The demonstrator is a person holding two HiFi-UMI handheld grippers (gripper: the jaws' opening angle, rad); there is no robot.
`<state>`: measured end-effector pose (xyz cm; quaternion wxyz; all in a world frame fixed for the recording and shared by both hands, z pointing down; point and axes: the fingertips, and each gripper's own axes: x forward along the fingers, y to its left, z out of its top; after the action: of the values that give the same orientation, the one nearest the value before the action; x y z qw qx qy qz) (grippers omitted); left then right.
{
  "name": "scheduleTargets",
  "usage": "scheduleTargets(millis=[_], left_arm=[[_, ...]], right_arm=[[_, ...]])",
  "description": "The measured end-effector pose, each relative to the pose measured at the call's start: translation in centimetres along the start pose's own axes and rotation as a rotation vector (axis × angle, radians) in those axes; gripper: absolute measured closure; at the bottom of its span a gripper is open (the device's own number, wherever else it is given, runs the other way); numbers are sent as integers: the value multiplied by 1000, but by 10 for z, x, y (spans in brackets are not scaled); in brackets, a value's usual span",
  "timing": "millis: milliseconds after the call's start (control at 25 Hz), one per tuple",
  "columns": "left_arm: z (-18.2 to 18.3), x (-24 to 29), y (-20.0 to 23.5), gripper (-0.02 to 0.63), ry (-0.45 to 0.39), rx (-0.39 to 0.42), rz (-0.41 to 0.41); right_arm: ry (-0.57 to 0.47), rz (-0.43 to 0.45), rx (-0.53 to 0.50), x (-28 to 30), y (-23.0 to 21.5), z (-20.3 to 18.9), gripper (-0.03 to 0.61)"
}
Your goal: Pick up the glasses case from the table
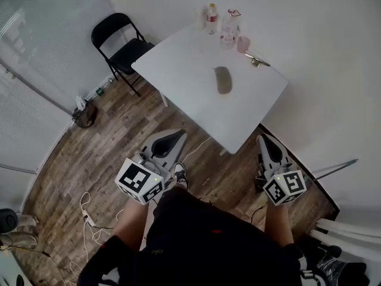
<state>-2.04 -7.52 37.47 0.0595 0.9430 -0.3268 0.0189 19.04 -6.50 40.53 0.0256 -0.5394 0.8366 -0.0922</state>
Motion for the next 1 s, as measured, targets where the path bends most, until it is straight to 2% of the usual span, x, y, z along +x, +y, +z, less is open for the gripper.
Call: scheduleTargets(millis=[160, 440, 680, 840, 960, 1000], left_arm=[[-7, 21, 59, 591, 20, -15, 6], [-4, 45, 146, 591, 37, -33, -35], [-10, 56, 192, 590, 59, -24, -122], [-13, 69, 213, 590, 50, -45, -130], [-17, 80, 224, 591, 55, -70, -121], [-18, 84, 226, 590, 55, -74, -118]], right_arm=[[13, 13, 2, 70, 0, 5, 557], [14, 11, -5, 170, 8, 21, 557], [57, -46, -31, 224, 11, 16, 557], [117, -35, -76, 248, 10, 6, 555], [138, -64, -58, 264, -9, -3, 554], [149, -70, -50, 270, -18, -9, 529]])
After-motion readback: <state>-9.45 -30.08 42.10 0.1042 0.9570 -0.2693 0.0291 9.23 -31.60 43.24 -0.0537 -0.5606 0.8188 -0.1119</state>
